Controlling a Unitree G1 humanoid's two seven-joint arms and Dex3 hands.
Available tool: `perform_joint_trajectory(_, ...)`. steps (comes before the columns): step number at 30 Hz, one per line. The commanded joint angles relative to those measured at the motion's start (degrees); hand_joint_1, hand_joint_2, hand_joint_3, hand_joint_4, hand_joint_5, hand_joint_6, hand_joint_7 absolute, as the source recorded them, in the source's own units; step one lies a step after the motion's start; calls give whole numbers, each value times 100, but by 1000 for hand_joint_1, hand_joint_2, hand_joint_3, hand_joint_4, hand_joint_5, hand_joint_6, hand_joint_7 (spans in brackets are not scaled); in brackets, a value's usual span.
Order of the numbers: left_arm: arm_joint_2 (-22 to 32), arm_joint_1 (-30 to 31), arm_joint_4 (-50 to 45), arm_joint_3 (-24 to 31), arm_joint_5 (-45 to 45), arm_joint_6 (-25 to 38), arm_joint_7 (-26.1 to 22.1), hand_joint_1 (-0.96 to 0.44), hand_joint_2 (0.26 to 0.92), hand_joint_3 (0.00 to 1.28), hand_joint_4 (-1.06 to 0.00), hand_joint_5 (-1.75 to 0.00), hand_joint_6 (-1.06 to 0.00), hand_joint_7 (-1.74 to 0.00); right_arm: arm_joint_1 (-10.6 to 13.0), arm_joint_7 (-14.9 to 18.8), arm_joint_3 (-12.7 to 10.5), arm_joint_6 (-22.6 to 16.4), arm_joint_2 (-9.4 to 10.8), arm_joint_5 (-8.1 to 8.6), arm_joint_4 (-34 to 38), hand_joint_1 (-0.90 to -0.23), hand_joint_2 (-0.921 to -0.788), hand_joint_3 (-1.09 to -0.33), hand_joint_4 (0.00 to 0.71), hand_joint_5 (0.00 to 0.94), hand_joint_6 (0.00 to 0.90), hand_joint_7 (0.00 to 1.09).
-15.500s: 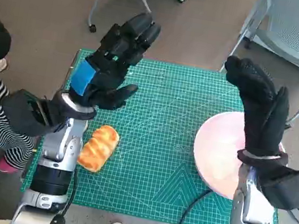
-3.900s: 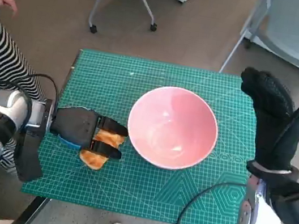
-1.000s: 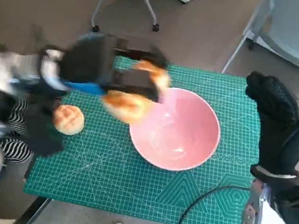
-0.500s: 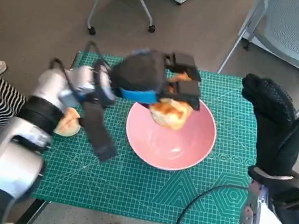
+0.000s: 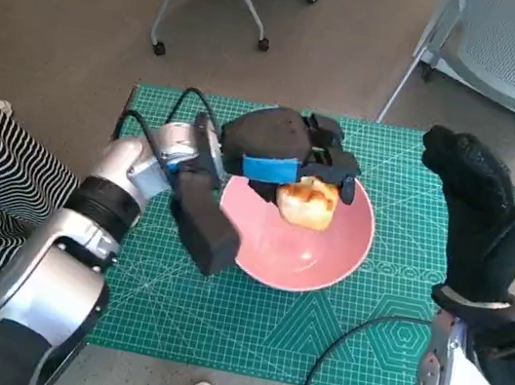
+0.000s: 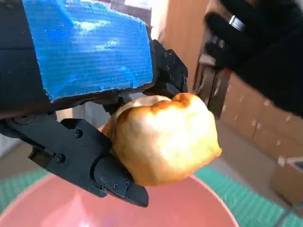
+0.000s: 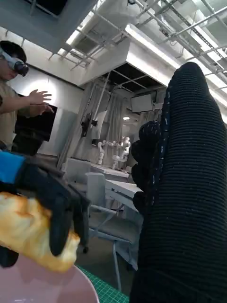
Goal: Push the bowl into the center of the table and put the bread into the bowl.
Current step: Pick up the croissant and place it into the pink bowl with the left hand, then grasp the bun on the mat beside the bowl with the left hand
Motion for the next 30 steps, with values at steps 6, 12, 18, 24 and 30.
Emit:
perform_joint_trajectory(6, 207, 228, -652, 146, -387, 741, -1245, -329, 820, 20, -135, -29, -202, -147, 126, -6, -60, 42, -48, 3, 15, -672, -921, -698, 197, 0, 117, 518)
perform_joint_trajectory(12, 355, 360, -1020, 225, -396, 849, -1379, -522, 824, 16, -56, -5, -142, -83, 129, 2, -68, 34, -32, 2, 41, -672, -921, -699, 197, 0, 113, 515)
perform_joint_trajectory(18, 644, 517, -1372, 429, -657, 768, -1644, -591, 841, 16, -44, -1, -136, -71, 109, 28, -67, 24, -43, 1, 76, -672, -921, -699, 197, 0, 113, 513)
perform_joint_trajectory(24, 1038, 719, -1984, 715, -1403, 1164, -2633, -600, 849, 11, -24, 0, -143, -67, 56, 51, -53, 42, -43, 25, 93, -672, -921, -698, 195, 0, 114, 512)
perform_joint_trajectory(30, 1477, 1008, -2864, 1002, -1868, 1804, -3288, -560, 840, 2, -7, 0, -156, -61, 24, 41, -30, 55, -30, 8, 105, -671, -921, -699, 195, 0, 114, 511)
